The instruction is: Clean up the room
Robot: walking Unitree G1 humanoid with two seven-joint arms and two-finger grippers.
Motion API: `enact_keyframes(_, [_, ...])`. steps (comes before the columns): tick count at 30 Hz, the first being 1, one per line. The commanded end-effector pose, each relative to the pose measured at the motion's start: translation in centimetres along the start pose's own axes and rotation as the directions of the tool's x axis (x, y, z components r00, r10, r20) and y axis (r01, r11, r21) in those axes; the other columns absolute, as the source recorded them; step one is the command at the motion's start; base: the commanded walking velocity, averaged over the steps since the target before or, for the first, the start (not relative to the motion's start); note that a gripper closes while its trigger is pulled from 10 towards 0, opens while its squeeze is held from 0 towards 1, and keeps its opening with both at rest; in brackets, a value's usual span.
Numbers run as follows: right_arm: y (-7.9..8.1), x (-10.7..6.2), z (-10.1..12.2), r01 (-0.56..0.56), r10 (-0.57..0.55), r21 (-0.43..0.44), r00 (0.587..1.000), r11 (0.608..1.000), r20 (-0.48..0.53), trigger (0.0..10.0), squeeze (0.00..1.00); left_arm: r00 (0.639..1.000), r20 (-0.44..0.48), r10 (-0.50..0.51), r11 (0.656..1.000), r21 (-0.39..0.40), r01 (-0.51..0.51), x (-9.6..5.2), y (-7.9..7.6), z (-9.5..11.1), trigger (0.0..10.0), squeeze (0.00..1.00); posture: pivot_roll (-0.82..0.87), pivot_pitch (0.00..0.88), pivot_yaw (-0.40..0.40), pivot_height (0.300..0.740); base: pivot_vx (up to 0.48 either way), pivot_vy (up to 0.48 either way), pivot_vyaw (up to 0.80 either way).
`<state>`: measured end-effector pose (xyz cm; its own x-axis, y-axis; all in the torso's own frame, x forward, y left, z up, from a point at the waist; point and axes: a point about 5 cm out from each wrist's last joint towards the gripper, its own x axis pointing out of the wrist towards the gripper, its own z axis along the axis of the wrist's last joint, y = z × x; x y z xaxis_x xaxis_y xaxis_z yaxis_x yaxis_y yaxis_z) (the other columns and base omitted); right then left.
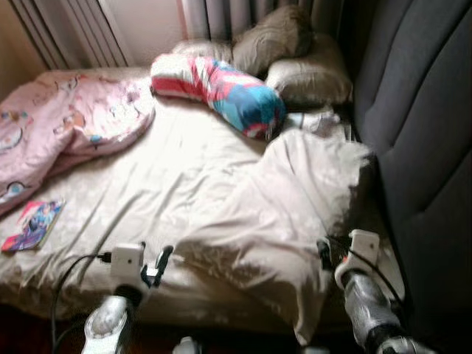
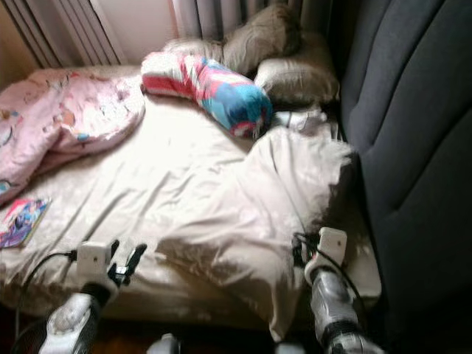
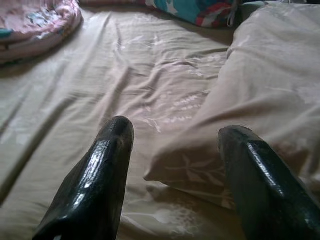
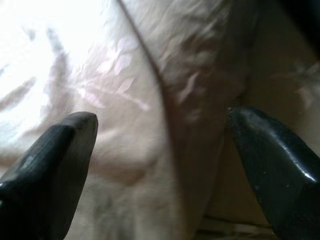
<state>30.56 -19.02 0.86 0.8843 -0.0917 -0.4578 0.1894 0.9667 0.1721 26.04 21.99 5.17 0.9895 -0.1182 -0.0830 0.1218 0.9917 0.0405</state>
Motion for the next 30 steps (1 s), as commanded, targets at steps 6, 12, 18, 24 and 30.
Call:
enact_keyframes(6, [0.8, -0.1, -1.6, 0.014, -0.009, 0.043, 0.993, 0.999, -0.114, 10.0, 0.0, 1.0, -0.021, -0.007, 1.0, 0.013, 0.007, -0.7, 1.0, 0.6, 10.0, 0.0, 0.02, 0.182, 0.125, 0.661, 0.0, 0.0, 0.0])
enact_keyframes(12, [0.6, -0.3, -2.1, 0.023, -0.02, 0.019, 0.99, 1.0, -0.138, 10.0, 0.0, 1.0, -0.014, -0.006, 1.0, -0.003, 0.006, -0.4, 0.9, 1.1, 10.0, 0.0, 0.02, 0.187, 0.129, 0.661, 0.0, 0.0, 0.0])
enact_keyframes(18, [1.4, -0.5, -3.2, -0.03, 0.054, 0.128, 0.981, 0.991, -0.185, 10.0, 0.0, 1.0, -0.009, -0.016, 1.0, 0.008, 0.016, -0.9, 1.0, 1.6, 10.0, 0.0, 0.04, 0.223, 0.138, 0.661, 0.0, 0.0, 0.0])
enact_keyframes(24, [2.5, -1.1, -4.8, -0.077, 0.117, 0.17, 0.964, 0.982, -0.24, 10.0, 0.0, 0.999, -0.018, -0.032, 0.999, 0.028, 0.032, -1.7, 1.2, 2.0, 10.0, 0.0, 0.08, 0.231, 0.164, 0.661, 0.0, 0.0, 0.0])
enact_keyframes(30, [2.8, -1.5, -5.8, -0.079, 0.125, 0.173, 0.954, 0.982, -0.272, 10.0, 0.0, 0.999, -0.024, -0.04, 0.998, 0.046, 0.041, -1.8, 1.5, 2.7, 10.0, 0.0, 0.09, 0.241, 0.191, 0.661, 0.0, 0.0, 0.0])
